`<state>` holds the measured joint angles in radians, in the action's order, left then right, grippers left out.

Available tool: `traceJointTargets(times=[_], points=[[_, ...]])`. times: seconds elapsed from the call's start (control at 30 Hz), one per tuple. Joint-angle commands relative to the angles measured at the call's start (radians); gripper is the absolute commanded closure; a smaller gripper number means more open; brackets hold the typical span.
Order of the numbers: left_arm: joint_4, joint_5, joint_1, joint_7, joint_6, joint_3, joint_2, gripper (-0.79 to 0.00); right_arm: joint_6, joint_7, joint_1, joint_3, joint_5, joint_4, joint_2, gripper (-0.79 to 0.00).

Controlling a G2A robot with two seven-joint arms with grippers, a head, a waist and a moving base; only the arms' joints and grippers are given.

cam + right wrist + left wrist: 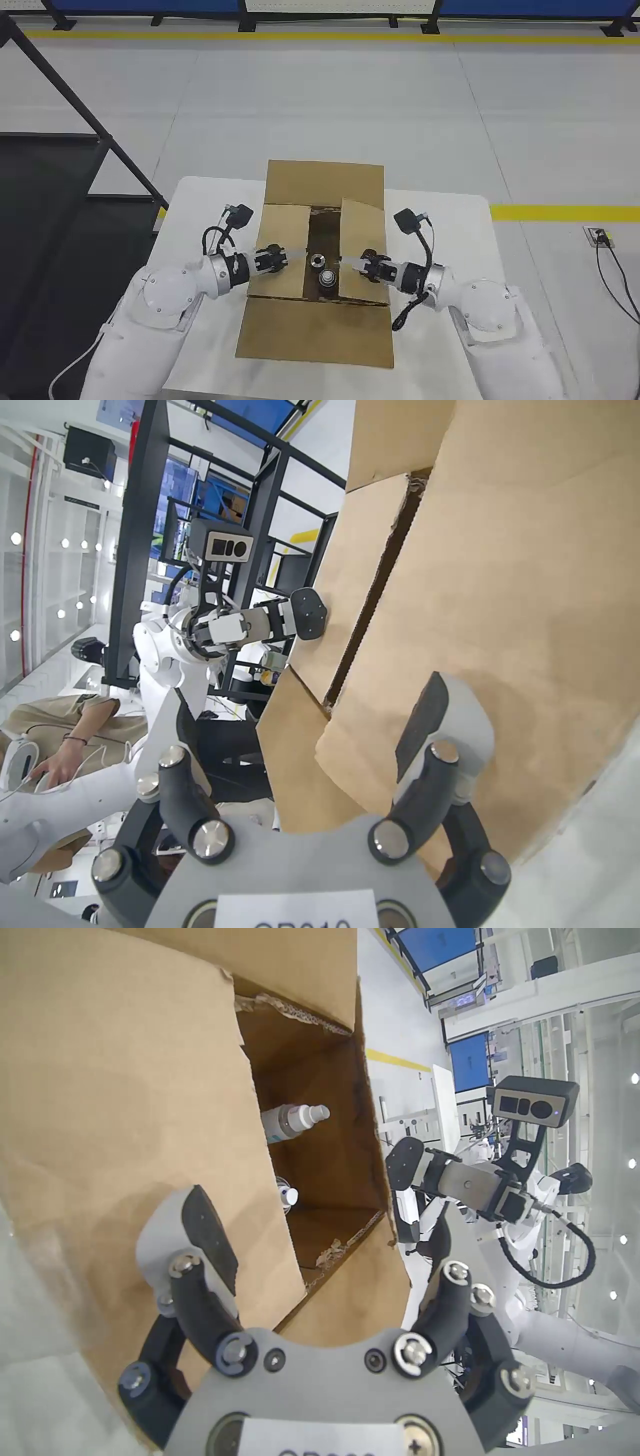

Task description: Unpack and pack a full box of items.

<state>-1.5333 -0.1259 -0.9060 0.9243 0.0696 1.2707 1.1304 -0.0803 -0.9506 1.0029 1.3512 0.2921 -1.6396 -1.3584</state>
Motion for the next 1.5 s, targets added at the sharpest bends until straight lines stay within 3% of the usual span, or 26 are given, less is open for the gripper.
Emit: traceJointTargets(times=[0.0, 0.33, 0.73, 0.93, 1.13, 1.33, 1.47], points=[[0.002, -0.007, 0.001, -0.001, 0.0, -0.004, -0.001, -0.785, 0.024, 0.037, -0.001, -0.029, 0.036, -0.001, -0.001, -0.785], [0.005, -0.011, 0.006, -0.004, 0.004, -0.014, -0.004, -0.785, 0.09, 0.089, -0.047, -0.11, 0.093, 0.051, -0.004, -0.785], [-0.015, 0.021, -0.001, -0.024, 0.009, 0.003, -0.01, -0.785, 0.092, 0.101, -0.082, -0.111, 0.052, 0.11, 0.002, -0.785], [-0.118, 0.11, -0.051, 0.02, 0.023, 0.113, -0.029, -0.785, 0.071, 0.088, -0.085, -0.091, 0.022, 0.069, 0.01, -0.785], [-0.203, 0.241, -0.16, 0.138, 0.06, 0.283, -0.058, -0.785, 0.054, 0.047, -0.077, -0.053, -0.025, 0.005, 0.021, -0.785], [-0.182, 0.367, -0.281, 0.303, 0.134, 0.451, -0.084, -0.785, 0.053, 0.03, -0.075, -0.042, -0.029, -0.007, 0.025, -0.785], [-0.139, 0.385, -0.343, 0.354, 0.158, 0.51, -0.096, -0.785, 0.053, 0.03, -0.075, -0.042, -0.029, -0.007, 0.025, -0.785]])
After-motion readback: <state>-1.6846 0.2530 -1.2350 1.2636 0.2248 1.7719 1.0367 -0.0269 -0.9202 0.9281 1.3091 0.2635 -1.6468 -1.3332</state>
